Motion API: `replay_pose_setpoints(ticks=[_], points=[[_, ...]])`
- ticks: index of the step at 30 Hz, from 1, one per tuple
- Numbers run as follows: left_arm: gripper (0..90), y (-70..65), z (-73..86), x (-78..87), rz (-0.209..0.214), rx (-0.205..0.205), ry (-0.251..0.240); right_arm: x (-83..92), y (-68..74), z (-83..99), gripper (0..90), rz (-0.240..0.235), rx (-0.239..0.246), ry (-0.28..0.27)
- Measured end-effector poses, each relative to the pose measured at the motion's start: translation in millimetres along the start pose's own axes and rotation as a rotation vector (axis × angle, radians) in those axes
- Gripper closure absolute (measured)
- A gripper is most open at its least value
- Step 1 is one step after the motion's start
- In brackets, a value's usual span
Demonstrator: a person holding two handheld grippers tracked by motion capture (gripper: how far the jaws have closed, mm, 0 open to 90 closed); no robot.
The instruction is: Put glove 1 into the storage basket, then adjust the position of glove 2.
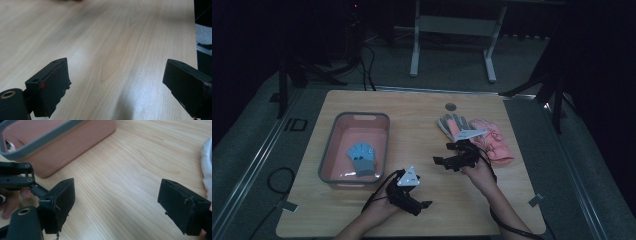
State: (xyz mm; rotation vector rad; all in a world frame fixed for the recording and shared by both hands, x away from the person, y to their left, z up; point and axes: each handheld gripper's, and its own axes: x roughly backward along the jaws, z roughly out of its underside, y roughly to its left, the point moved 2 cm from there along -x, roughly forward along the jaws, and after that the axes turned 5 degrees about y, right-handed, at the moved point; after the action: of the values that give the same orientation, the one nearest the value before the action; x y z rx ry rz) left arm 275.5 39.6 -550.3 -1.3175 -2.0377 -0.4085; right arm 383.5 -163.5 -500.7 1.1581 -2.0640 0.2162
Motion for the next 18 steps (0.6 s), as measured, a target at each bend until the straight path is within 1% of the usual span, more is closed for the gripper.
replay_pose_setpoints(ticks=[1, 2, 3, 5, 7, 8, 9, 10, 11, 13, 14, 16, 17, 18], points=[[7.1, -1.6, 4.5, -4.8, 0.000, 0.003, -0.006, 0.6, -1.3, 2.7, 14.4, 0.004, 0.001, 0.001], [7.1, -1.9, 6.3, -6.6, -0.007, 0.001, -0.007, 2.2, -4.4, 8.6, 14.4, 0.004, 0.007, -0.009], [7.1, -1.9, 8.0, -7.8, -0.009, 0.002, -0.007, 3.6, -5.8, 11.0, 14.4, 0.000, 0.001, -0.013], [7.2, -2.2, 10.3, -8.8, -0.019, 0.001, -0.013, 7.9, -9.6, 15.3, 15.7, -0.001, -0.028, -0.028], [7.1, -2.7, 11.3, -8.5, -0.029, 0.001, -0.028, 13.9, -13.9, 18.8, 14.8, -0.001, -0.065, -0.033], [7.2, -2.5, 11.6, -7.9, -0.025, 0.006, -0.042, 17.2, -15.6, 20.2, 13.2, 0.011, -0.082, -0.040], [7.2, -2.2, 11.8, -7.5, -0.019, 0.013, -0.052, 20.2, -17.1, 20.8, 12.6, 0.032, -0.087, -0.045], [7.2, -1.6, 12.0, -7.2, -0.022, 0.015, -0.054, 22.8, -18.5, 21.5, 12.0, 0.063, -0.085, -0.049], [7.2, -0.9, 12.3, -7.0, -0.032, 0.014, -0.053, 25.2, -19.9, 22.0, 12.0, 0.082, -0.083, -0.046], [7.1, 0.1, 13.5, -6.6, -0.036, 0.017, -0.046, 27.7, -21.5, 23.0, 11.9, 0.078, -0.077, -0.040], [7.2, 0.1, 14.1, -6.4, -0.034, 0.019, -0.047, 33.4, -27.3, 24.6, 18.2, 0.100, -0.076, -0.041], [7.2, -0.4, 15.2, -6.3, -0.041, 0.016, -0.044, 39.3, -36.3, 25.4, 33.0, 0.119, -0.080, -0.039], [7.1, -1.0, 15.7, -6.1, -0.044, 0.009, -0.048, 42.1, -41.0, 25.4, 39.1, 0.144, -0.082, -0.037], [7.1, -1.7, 16.2, -5.9, -0.041, 0.002, -0.057, 44.6, -46.0, 25.2, 45.5, 0.155, -0.083, -0.040]])
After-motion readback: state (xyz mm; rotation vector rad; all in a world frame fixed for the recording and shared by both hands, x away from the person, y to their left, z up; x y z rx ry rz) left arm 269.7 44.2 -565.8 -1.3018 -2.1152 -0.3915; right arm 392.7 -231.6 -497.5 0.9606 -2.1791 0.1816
